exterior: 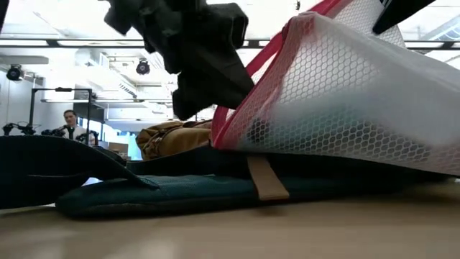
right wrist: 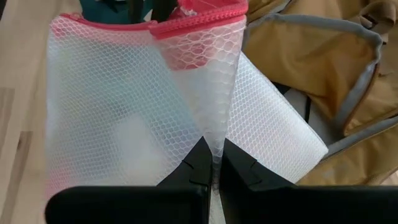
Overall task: Unpack backpack
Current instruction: Remove the calculator from the pink zip bag
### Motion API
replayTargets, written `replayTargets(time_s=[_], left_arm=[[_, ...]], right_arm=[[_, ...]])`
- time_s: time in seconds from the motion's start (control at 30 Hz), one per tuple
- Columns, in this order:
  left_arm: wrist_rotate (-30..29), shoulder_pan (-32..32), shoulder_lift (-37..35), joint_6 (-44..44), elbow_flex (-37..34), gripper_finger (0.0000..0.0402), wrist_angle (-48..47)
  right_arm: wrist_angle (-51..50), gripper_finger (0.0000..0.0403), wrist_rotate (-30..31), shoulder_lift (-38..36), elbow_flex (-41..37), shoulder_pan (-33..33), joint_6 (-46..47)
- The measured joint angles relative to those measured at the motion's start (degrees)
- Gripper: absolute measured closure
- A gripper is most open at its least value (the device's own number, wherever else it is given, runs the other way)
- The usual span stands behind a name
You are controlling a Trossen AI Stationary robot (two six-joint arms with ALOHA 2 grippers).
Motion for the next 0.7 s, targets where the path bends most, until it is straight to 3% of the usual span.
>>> replayTargets(time_s=[0.07,0.47,0.7], left_arm=[[2.2,0.8,0.0,-2.7,-1.1,0.0286,2.8],[1.0,3.2,0.2,-9.4,-1.6,0.019,3.1],[4.8,3.3,2.0,-12.1,-1.6,0.0174,16.2]], right_arm=[[0.0,0.0403,-0.9,0.0,-0.1,0.0,0.0],[3.2,0.0403,-1.3,0.0,-1.4,0.0,-0.3],[3.6,0.0403,-1.3,0.0,-1.8,0.0,-0.4]])
